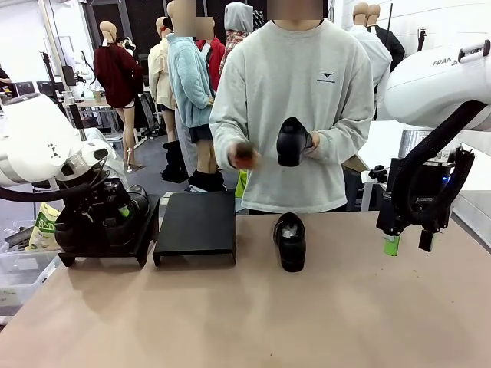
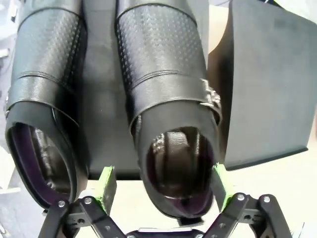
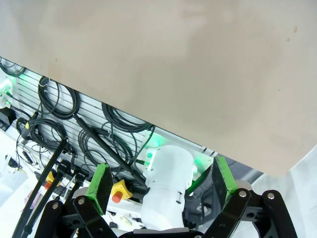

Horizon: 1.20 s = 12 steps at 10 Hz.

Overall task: Organize the shoes by placing them on the stand.
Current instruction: Place the Shoe from the middle of the table onto the Shoes Stand, then pick up one Shoe and place it in the middle of the table.

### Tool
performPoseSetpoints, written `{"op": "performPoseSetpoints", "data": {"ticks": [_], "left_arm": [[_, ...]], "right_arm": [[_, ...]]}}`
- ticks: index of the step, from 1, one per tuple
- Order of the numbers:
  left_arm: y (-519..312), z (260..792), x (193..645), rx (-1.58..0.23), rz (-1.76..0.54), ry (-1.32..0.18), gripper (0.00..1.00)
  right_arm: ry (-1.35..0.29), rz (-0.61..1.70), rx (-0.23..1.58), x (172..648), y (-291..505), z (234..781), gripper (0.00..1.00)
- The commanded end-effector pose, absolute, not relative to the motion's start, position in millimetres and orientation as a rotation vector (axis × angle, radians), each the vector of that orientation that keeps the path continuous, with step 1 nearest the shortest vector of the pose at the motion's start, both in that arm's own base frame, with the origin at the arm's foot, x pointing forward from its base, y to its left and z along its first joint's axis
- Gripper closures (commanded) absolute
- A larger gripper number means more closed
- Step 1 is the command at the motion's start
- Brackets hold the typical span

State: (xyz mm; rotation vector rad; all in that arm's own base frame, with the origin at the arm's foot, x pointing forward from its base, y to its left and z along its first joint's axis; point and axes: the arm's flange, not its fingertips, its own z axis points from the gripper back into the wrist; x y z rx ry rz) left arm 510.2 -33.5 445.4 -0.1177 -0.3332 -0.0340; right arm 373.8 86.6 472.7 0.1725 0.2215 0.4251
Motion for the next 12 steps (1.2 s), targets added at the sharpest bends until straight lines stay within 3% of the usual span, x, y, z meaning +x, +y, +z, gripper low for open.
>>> {"op": "performPoseSetpoints", "data": {"ticks": [1, 12], "left_arm": [[-35.1, 454.9, 501.6, -0.09, -0.054, -0.319, 0.0], [-33.5, 445.4, 510.2, -0.118, -0.034, -0.333, 0.0]], "right_arm": [[0.223, 0.411, 0.171, 374.8, 88.9, 474.8, 0.0], [0.223, 0.411, 0.171, 374.8, 88.9, 474.8, 0.0]]}}
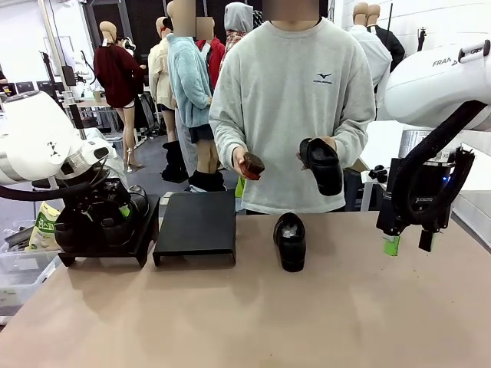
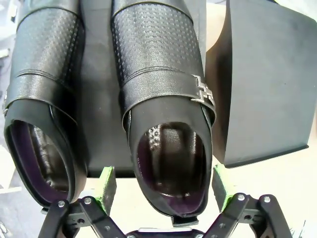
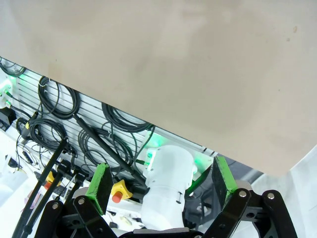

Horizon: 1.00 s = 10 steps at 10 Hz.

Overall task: Organize the shoes by placing them on the stand.
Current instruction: Pick up one Shoe and place it in the middle of the table.

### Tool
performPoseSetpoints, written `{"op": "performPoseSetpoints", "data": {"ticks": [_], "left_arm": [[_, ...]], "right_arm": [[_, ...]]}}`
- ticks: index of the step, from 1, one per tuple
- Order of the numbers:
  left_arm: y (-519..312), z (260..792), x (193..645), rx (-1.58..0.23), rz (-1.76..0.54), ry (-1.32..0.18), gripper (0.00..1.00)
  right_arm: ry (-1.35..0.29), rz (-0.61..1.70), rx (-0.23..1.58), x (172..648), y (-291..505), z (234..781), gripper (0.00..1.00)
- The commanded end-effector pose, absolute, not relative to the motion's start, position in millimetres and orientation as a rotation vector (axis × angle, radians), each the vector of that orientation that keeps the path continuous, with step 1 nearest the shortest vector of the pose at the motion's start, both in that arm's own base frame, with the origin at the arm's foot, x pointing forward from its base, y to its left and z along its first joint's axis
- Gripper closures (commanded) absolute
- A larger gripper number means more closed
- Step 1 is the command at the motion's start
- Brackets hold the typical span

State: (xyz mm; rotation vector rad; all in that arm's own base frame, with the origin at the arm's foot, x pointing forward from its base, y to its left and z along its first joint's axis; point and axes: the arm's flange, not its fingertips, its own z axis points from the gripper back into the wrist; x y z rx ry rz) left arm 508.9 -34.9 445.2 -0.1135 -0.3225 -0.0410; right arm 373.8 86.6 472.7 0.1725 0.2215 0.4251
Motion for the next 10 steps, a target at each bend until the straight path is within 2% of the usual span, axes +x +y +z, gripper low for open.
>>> {"op": "performPoseSetpoints", "data": {"ticks": [1, 2, 3, 4, 7, 8, 10], "left_arm": [[-34, 445, 510, -0.118, -0.034, -0.333, 0.0], [-35, 445, 509, -0.113, -0.041, -0.323, 0.0], [-46, 466, 492, -0.092, -0.099, -0.416, 0.0], [-62, 490, 470, -0.072, -0.153, -0.484, 0.0], [-98, 521, 402, -0.038, -0.294, -0.56, 0.0], [-107, 528, 381, -0.026, -0.329, -0.538, 0.0], [-142, 509, 350, -0.201, -0.438, -0.329, 0.0]], "right_arm": [[0.223, 0.411, 0.171, 375, 89, 475, 0.0], [0.223, 0.411, 0.171, 375, 89, 475, 0.0], [0.223, 0.411, 0.171, 375, 89, 475, 0.0], [0.223, 0.411, 0.171, 375, 89, 475, 0.0], [0.223, 0.411, 0.171, 375, 89, 475, 0.0], [0.223, 0.411, 0.171, 375, 89, 475, 0.0], [0.223, 0.411, 0.171, 375, 89, 475, 0.0]]}}
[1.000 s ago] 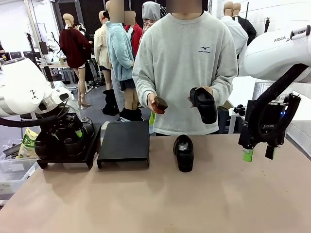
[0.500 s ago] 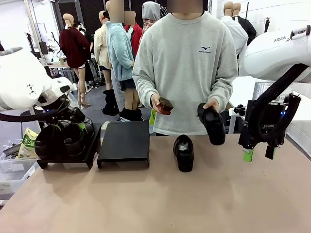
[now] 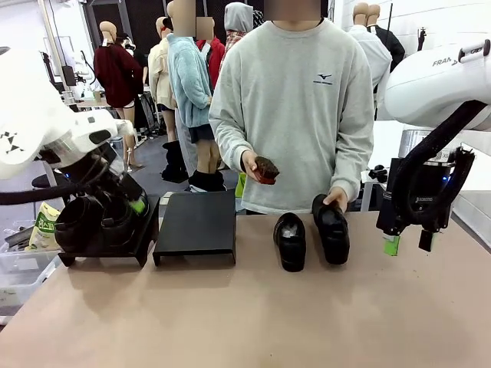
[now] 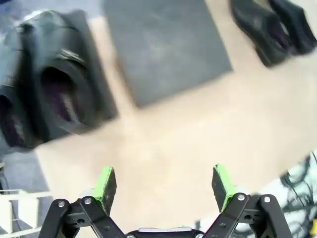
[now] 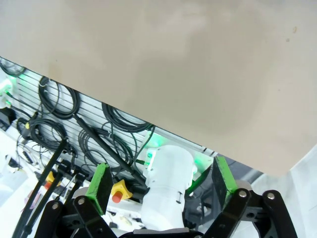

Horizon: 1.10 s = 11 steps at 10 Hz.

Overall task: Organize the shoes by placing them on the stand.
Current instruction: Pick up one Shoe and place it in the middle of the table.

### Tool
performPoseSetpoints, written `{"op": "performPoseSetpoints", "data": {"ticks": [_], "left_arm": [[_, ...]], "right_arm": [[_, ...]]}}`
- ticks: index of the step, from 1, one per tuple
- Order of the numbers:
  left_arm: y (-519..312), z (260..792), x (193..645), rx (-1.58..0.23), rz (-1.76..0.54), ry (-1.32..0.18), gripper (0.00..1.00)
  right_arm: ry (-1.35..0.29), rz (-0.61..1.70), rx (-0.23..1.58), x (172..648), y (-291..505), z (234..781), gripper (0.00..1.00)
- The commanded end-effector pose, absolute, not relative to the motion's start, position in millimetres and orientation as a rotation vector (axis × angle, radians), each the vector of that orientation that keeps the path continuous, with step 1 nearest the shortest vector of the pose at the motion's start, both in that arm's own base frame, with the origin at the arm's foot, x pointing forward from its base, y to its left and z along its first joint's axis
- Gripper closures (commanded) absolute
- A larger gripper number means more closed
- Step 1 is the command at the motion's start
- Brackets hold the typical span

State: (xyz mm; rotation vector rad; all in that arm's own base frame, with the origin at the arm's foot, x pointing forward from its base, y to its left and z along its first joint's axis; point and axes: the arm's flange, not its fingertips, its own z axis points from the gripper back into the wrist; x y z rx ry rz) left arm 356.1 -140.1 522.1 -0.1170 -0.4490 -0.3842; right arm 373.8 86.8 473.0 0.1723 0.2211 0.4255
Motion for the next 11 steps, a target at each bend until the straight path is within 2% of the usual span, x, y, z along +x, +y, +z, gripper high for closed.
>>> {"op": "performPoseSetpoints", "data": {"ticks": [1, 2, 5, 8, 9, 10, 11], "left_arm": [[-153, 483, 343, -0.261, -0.415, -0.226, 0.0], [-163, 461, 337, -0.31, -0.379, -0.171, 0.0], [-168, 425, 315, -0.276, -0.329, -0.125, 0.0], [-176, 433, 307, -0.247, -0.375, -0.188, 0.0], [-170, 439, 313, -0.223, -0.346, -0.26, 0.0], [-183, 439, 326, -0.262, -0.376, -0.141, 0.0], [-183, 439, 326, -0.262, -0.376, -0.141, 0.0]], "right_arm": [[0.223, 0.411, 0.171, 375, 89, 475, 0.0], [0.223, 0.411, 0.171, 375, 89, 475, 0.0], [0.223, 0.411, 0.171, 375, 89, 475, 0.0], [0.223, 0.411, 0.171, 375, 89, 475, 0.0], [0.223, 0.411, 0.171, 375, 89, 475, 0.0], [0.223, 0.411, 0.171, 375, 89, 475, 0.0], [0.223, 0.411, 0.171, 375, 89, 475, 0.0]]}}
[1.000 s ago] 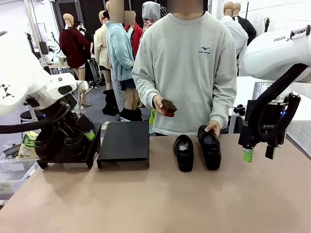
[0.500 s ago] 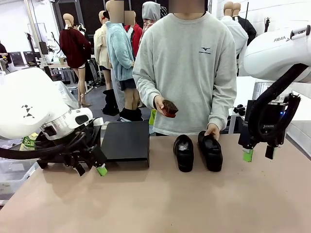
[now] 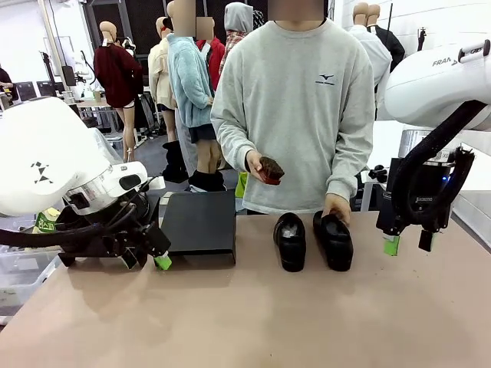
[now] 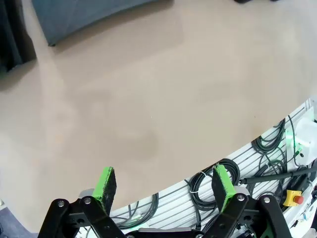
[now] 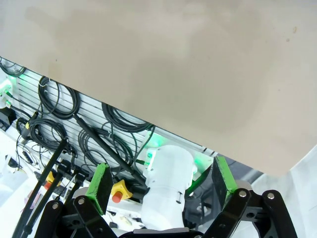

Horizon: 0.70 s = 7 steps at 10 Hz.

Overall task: Organize the shoes by placing them on the stand.
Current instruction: Pick up one Shoe and place it in the middle of the table.

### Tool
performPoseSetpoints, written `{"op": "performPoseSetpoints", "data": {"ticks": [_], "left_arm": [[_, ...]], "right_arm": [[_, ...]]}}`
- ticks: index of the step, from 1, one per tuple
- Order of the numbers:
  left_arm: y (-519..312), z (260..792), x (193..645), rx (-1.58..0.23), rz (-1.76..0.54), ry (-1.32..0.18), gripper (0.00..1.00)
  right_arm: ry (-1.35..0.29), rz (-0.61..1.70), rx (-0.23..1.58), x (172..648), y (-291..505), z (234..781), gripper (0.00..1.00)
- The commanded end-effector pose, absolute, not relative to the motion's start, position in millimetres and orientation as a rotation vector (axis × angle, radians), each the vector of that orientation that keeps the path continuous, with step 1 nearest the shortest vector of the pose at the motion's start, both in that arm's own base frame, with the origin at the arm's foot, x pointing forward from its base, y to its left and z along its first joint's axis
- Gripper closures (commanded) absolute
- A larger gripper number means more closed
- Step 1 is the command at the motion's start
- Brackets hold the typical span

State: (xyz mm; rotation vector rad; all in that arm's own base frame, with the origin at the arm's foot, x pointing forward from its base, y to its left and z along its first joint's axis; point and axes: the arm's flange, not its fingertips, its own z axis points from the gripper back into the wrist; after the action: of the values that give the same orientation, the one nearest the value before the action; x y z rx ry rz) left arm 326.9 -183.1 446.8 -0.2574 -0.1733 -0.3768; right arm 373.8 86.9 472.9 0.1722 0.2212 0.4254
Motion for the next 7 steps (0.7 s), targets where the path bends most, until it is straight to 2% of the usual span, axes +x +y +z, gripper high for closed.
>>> {"op": "performPoseSetpoints", "data": {"ticks": [1, 7], "left_arm": [[-183, 439, 326, -0.262, -0.376, -0.141, 0.0], [-183, 439, 326, -0.262, -0.376, -0.141, 0.0]], "right_arm": [[0.223, 0.411, 0.171, 375, 89, 475, 0.0], [0.089, 0.503, 0.071, 401, 150, 508, 0.0]]}}
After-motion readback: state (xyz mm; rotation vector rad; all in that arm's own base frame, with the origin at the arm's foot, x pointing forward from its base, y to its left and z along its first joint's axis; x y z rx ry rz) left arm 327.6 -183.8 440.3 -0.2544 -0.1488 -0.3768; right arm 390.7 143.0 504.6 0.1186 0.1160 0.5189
